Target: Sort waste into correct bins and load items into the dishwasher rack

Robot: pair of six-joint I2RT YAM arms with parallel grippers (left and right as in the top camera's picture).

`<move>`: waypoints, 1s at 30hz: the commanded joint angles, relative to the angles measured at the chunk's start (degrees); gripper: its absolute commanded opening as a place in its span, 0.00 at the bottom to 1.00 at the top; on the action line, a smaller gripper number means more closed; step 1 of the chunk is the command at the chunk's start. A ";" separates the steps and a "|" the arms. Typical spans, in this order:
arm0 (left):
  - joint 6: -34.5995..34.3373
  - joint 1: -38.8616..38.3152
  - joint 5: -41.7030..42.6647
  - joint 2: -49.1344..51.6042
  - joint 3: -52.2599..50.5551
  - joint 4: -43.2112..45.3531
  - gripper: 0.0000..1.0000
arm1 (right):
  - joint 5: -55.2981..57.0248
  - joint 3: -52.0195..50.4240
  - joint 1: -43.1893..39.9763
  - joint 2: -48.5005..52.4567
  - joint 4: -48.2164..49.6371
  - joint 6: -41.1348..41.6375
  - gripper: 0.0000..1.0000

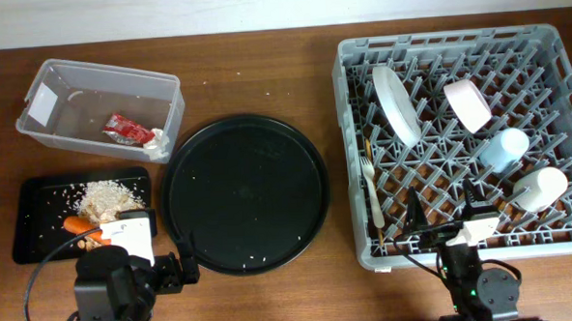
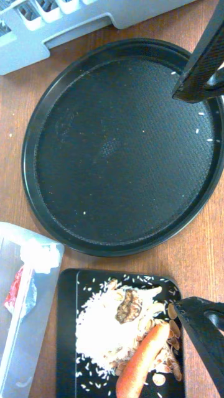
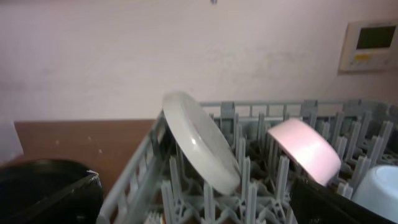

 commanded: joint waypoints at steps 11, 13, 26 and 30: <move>-0.33 0.00 -0.17 -0.28 -0.11 0.07 0.99 | -0.81 -0.42 0.20 -0.55 -6.91 -3.43 0.99; -0.33 0.00 -0.17 -0.28 -0.11 0.07 0.99 | -0.81 -0.42 0.20 -0.50 -6.93 -3.43 0.99; 9.75 0.02 1.75 -28.92 -43.47 50.84 0.99 | -0.81 -0.42 0.20 -0.48 -6.91 -3.43 0.99; 9.77 0.00 1.75 -28.89 -43.47 50.82 0.99 | -0.81 -0.42 0.20 -0.48 -6.91 -3.43 0.99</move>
